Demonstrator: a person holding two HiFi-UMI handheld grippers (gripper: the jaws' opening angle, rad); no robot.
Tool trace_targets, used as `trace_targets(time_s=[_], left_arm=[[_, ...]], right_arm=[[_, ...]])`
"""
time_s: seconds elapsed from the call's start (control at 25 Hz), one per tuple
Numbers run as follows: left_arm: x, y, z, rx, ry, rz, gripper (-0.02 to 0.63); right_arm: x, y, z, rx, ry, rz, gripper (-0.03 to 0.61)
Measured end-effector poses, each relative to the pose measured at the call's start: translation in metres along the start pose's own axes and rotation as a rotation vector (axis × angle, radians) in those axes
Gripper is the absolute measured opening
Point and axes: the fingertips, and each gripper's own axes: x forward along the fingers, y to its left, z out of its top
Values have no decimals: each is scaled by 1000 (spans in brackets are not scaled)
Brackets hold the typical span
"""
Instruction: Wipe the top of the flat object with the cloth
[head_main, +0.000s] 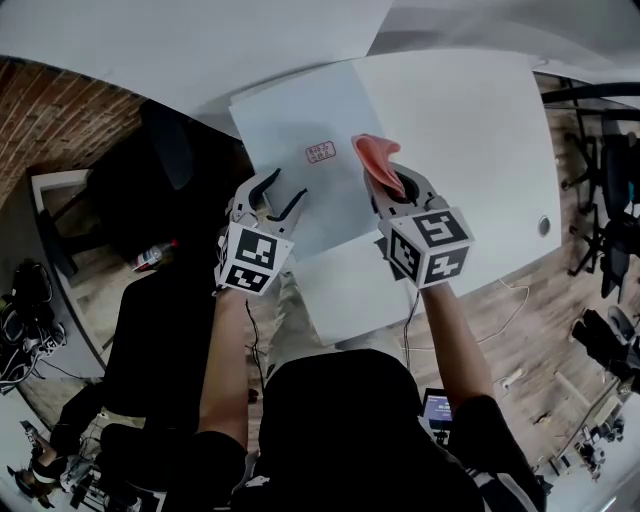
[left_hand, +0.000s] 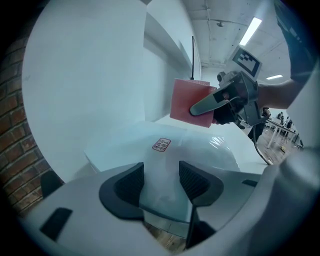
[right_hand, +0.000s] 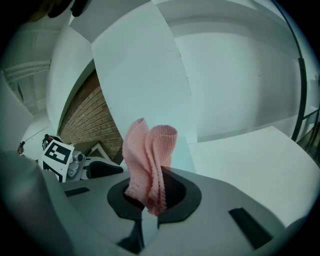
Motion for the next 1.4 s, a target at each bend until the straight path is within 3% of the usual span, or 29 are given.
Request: trace_targets(time_s=[0.32, 0.68, 1.0, 1.4], left_arm=[[0, 2, 9, 20, -75, 4, 215], [0, 2, 9, 30, -71, -7, 215], [0, 1, 10, 41, -81, 8, 215], [0, 1, 9, 45, -88, -1, 215]], right_arm=[[4, -4, -11, 5, 26, -2, 44], [8, -14, -10, -21, 49, -23, 44], [17, -44, -8, -89, 78, -110, 44], [34, -58, -26, -64, 165, -109, 44]])
